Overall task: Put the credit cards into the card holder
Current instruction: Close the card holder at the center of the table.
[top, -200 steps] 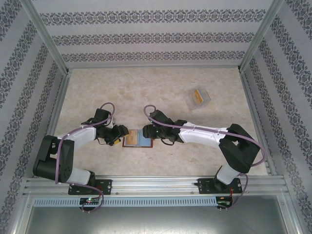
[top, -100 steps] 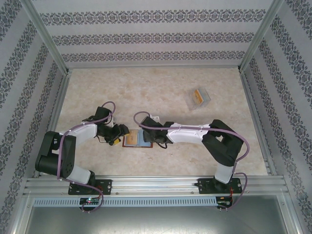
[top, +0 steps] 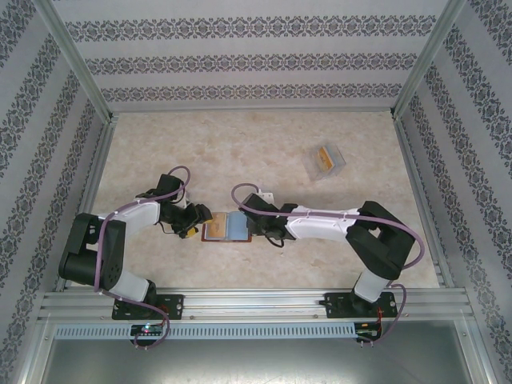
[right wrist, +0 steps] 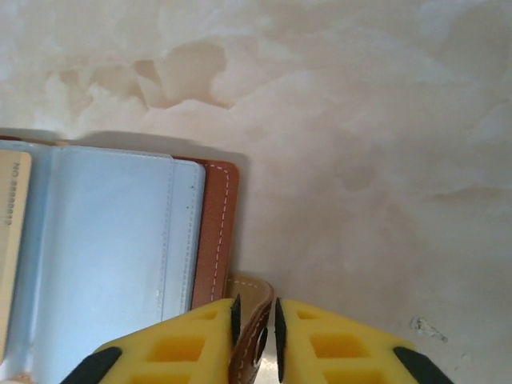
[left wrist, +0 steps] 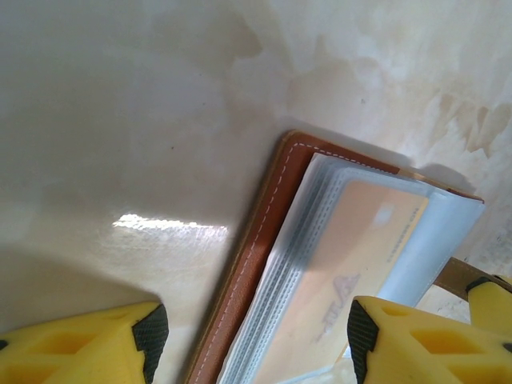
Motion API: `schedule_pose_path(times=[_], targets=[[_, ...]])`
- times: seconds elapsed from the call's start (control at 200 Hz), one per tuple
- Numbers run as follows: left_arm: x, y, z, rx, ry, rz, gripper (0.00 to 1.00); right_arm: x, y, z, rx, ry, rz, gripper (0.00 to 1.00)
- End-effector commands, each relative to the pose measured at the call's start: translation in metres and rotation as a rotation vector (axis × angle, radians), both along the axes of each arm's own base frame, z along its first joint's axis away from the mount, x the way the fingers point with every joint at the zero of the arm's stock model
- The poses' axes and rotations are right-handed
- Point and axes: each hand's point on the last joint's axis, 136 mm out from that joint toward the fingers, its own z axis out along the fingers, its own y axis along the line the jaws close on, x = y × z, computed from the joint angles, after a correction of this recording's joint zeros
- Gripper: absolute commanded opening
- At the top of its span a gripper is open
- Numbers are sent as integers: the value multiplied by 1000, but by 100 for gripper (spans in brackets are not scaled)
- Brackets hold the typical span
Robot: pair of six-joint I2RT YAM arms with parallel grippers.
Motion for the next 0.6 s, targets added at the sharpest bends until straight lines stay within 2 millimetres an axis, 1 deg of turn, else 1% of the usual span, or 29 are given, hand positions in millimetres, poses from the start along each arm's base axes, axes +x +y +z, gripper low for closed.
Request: schedule_pose_path(times=[0.0,0.095,0.145,0.215,0.295,0.355,0.45,0.515,0.56,0.595], targets=[[-2,-18,-23,-26,-8,-86,65,4,16,11,117,-23,18,16],[1,-22,-25,-52,-8,-77,63,6,28,7,196,-2,40,11],[2,-25,-23,-74,-9,-81,62,6,32,1,237,14,43,9],[4,-32,-16,-117,-11,-77,60,8,37,-4,295,30,38,6],[7,-39,1,-178,-38,-67,59,7,43,-6,325,42,51,5],[11,-44,20,-200,-80,-71,58,7,47,-6,340,40,64,4],[16,-45,51,-201,-152,-89,58,10,53,-3,365,36,68,4],[18,-46,67,-200,-201,-93,58,11,59,-2,381,36,80,4],[20,-46,73,-200,-230,-97,58,12,60,-3,386,37,82,4],[21,-47,74,-199,-234,-100,58,12,62,-3,392,37,84,4]])
